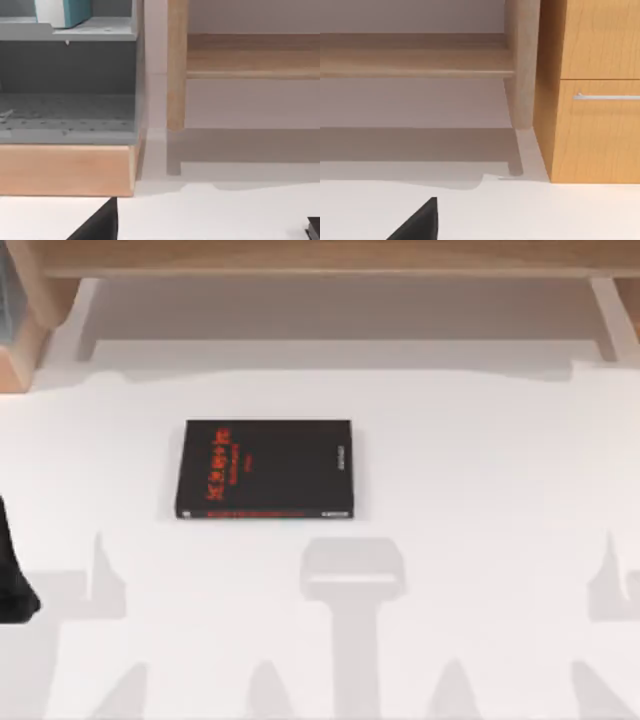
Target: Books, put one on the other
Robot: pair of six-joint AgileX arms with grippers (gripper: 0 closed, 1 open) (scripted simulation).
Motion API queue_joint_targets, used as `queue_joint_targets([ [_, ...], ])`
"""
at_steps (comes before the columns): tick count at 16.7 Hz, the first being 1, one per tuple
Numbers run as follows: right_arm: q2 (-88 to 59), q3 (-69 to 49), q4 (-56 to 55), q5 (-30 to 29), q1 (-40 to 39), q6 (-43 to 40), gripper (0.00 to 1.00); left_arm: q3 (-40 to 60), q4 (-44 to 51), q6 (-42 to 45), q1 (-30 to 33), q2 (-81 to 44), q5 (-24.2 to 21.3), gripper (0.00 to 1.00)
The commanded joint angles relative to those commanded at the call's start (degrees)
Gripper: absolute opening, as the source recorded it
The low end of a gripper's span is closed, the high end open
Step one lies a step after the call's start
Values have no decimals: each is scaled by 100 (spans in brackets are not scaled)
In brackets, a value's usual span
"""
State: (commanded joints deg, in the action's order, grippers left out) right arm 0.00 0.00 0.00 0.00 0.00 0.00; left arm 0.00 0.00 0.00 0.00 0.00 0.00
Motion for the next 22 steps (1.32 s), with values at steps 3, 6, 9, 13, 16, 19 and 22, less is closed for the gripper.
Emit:
queue_joint_targets([
  [3, 0, 0, 0, 0, 0, 0, 100, 51, -22, 0, -13, -57, -15, 100],
  [6, 0, 0, 0, 0, 0, 0, 100, 509, -222, 0, -132, -595, -147, 100],
  [9, 0, 0, 0, 0, 0, 0, 100, 1331, -580, -1, -346, -1669, -383, 100],
  [13, 0, 0, 0, 0, 0, 0, 100, 2789, -1217, -2, -720, -3731, -805, 100],
  [16, 0, 0, 0, 0, 0, 0, 100, 4006, -1748, -3, -1034, -5537, -1156, 100],
  [19, 0, 0, 0, 0, 0, 0, 100, 5215, -2275, -6, -1345, -7358, -1505, 100],
  [22, 0, 0, 0, 0, 0, 0, 100, 6299, -2748, -8, -1627, -9013, -1817, 100],
])
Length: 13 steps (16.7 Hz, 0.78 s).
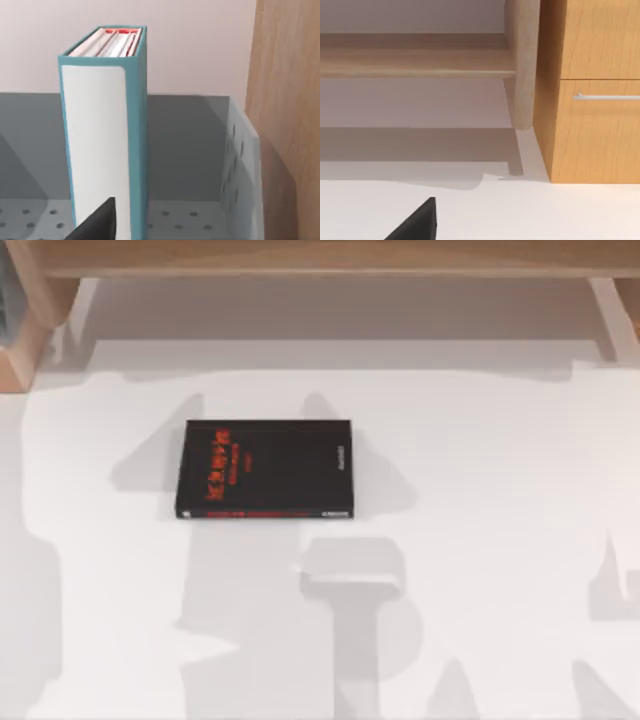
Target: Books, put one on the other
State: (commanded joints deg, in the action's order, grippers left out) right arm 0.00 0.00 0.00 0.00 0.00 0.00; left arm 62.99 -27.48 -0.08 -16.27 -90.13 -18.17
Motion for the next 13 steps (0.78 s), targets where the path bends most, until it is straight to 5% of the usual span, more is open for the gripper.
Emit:
queue_joint_targets([
  [6, 0, 0, 0, 0, 0, 0, 100, 1416, -615, -6, -372, -2129, -404, 100],
  [13, 0, 0, 0, 0, 0, 0, 100, 1575, -685, -6, -392, -2383, -448, 100],
])
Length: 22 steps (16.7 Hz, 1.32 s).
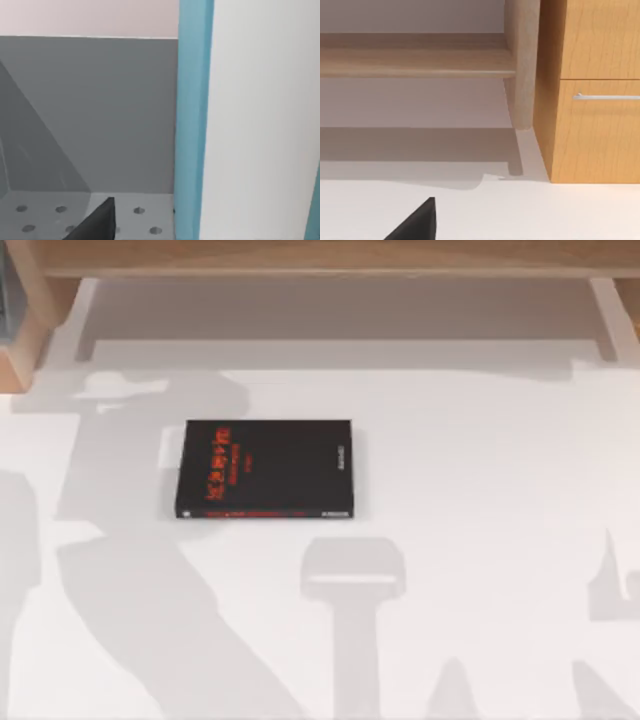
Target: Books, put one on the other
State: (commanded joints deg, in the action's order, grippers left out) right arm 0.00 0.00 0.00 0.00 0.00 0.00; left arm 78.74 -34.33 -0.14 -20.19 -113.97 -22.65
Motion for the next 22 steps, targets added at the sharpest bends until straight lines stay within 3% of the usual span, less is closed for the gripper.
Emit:
queue_joint_targets([
  [12, 0, 0, 0, 0, 0, 0, 100, 891, 270, -7, 114, -590, 125, 100],
  [22, 0, 0, 0, 0, 0, 0, 100, 891, 270, -7, 114, -590, 125, 25],
])
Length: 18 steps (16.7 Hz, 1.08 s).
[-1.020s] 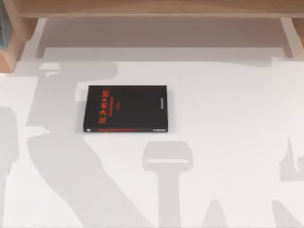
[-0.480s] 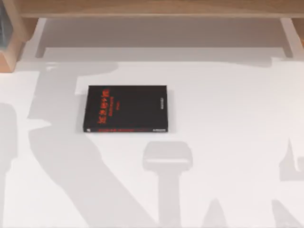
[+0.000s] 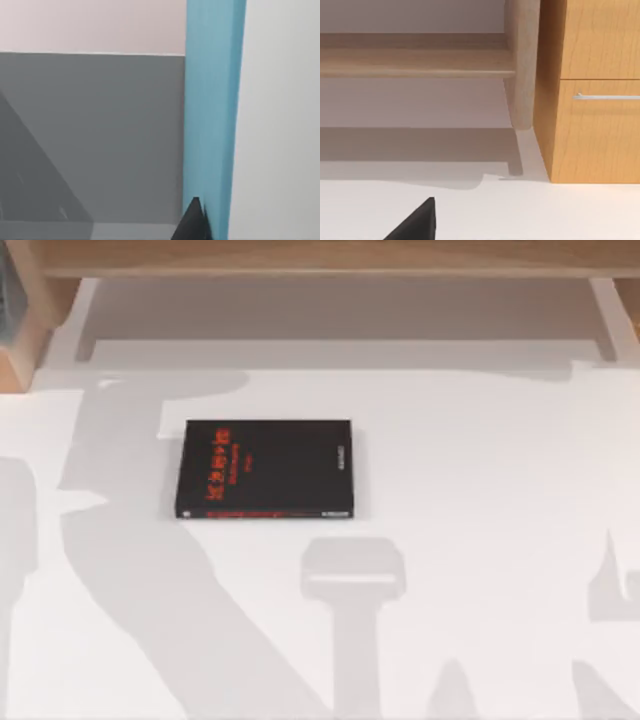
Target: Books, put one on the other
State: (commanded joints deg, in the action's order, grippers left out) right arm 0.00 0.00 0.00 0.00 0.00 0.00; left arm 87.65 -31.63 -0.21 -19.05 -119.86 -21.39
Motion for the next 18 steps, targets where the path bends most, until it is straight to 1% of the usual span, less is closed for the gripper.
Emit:
queue_joint_targets([
  [3, 0, 0, 0, 0, 0, 0, 100, 0, 0, 0, 0, 0, 0, 2],
  [4, 0, 0, 0, 0, 0, 0, 100, 0, 0, 0, 0, 0, 0, 0],
  [13, 0, 0, 0, 0, 0, 0, 100, -9, 5, 9, -21, 29, 1, 0],
  [18, 0, 0, 0, 0, 0, 0, 100, -163, 102, 11, -63, 275, -40, 0],
])
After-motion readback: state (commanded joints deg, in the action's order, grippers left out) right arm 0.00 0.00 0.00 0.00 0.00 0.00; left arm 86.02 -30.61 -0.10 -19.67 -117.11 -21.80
